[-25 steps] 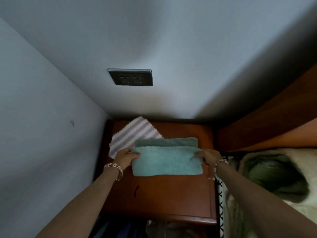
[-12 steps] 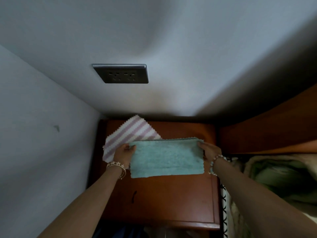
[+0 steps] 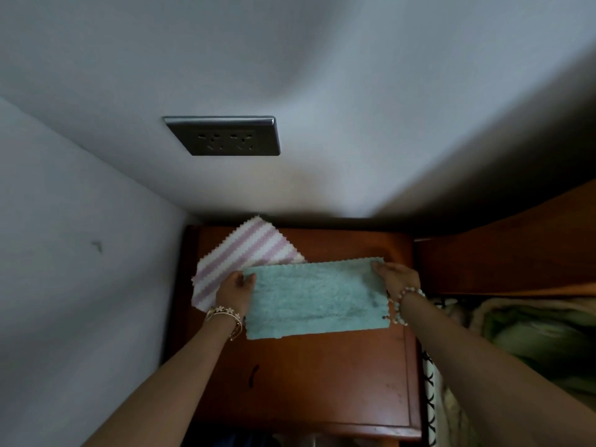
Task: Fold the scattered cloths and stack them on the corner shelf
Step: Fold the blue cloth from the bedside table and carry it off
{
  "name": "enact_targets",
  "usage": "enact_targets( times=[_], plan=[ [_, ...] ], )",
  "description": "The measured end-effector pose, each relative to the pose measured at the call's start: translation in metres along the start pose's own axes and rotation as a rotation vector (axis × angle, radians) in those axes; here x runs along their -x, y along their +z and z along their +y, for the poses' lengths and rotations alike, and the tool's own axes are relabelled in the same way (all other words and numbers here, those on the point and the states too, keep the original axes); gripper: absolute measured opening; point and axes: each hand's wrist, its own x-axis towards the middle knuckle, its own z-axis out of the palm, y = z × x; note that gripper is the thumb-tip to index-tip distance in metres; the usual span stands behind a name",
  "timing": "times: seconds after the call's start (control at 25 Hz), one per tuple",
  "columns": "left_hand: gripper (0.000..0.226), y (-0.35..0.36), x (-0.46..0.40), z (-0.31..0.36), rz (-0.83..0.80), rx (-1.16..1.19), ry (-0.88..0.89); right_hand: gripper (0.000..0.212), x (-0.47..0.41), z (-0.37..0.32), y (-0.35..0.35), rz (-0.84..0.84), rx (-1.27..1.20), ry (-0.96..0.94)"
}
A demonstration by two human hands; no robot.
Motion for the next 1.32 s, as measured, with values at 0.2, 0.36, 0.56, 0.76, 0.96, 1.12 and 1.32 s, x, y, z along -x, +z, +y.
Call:
enact_targets(
  times=[0.2,0.36,0.56,0.76,0.96,1.12,1.32],
  plan=[
    [0.043,0.016,0.029,-0.001,0.291,-0.395,0.382,0.040,0.021,0.008,0.006,0.177,0.293,-0.261],
    [0.058,0.060,0.046,-0.004,0.149,-0.726,0.776,0.025,0.024,0.038,0.007,0.222,0.453,-0.314],
    [0.070,0.085,0.033,-0.024,0.012,-0.870,0.744,0.026,0.032,0.046,0.011,0.194,0.417,-0.409],
    [0.077,0.086,0.039,-0.010,0.014,-0.866,0.663,0.044,0.041,0.032,0.016,0.148,0.297,-0.276],
    [0.076,0.078,0.036,-0.008,-0.082,-0.892,0.734,0.048,0.036,0.022,0.018,0.076,0.208,-0.066],
    [0.078,0.079,0.035,-0.002,-0.088,-0.951,0.705,0.021,0.048,0.008,0.013,-0.034,0.293,-0.161],
    [0.055,0.068,0.060,0.019,-0.084,-0.668,0.744,0.017,0.073,-0.015,0.023,-0.036,0.589,-0.419]
  ],
)
